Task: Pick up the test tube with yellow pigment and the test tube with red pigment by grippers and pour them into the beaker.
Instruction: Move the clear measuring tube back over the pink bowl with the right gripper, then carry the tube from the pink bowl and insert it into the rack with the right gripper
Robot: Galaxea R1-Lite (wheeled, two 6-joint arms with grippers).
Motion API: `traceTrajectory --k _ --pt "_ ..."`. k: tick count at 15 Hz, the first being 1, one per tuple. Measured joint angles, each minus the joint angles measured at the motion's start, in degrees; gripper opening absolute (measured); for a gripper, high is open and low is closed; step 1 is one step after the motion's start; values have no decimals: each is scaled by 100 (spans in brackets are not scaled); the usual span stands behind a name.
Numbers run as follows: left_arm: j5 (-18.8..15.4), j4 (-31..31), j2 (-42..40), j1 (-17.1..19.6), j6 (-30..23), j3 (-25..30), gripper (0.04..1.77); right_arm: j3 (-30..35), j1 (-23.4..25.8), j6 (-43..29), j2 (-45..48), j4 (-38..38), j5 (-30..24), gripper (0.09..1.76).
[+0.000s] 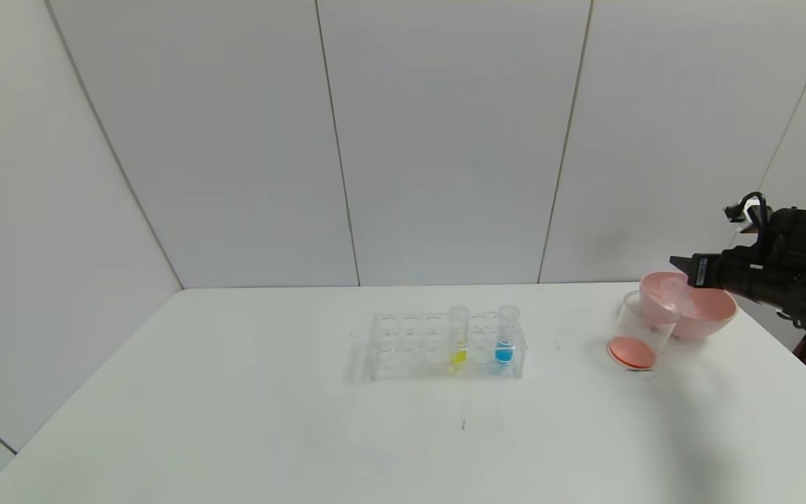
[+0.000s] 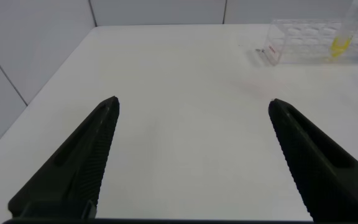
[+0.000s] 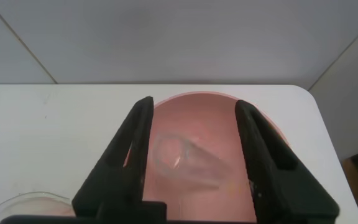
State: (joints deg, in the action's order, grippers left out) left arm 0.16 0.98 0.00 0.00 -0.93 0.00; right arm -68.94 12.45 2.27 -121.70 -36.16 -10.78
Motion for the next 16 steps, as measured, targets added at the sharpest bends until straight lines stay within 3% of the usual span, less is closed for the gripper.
traceTrajectory --k 6,12,16 --pt "0 0 0 0 0 0 172 55 1 27 45 -119 -2 138" --pt "0 0 0 0 -2 0 172 358 -206 2 541 -44 46 156" --pt "0 0 0 0 -2 0 172 1109 -672 -90 1431 -22 323 162"
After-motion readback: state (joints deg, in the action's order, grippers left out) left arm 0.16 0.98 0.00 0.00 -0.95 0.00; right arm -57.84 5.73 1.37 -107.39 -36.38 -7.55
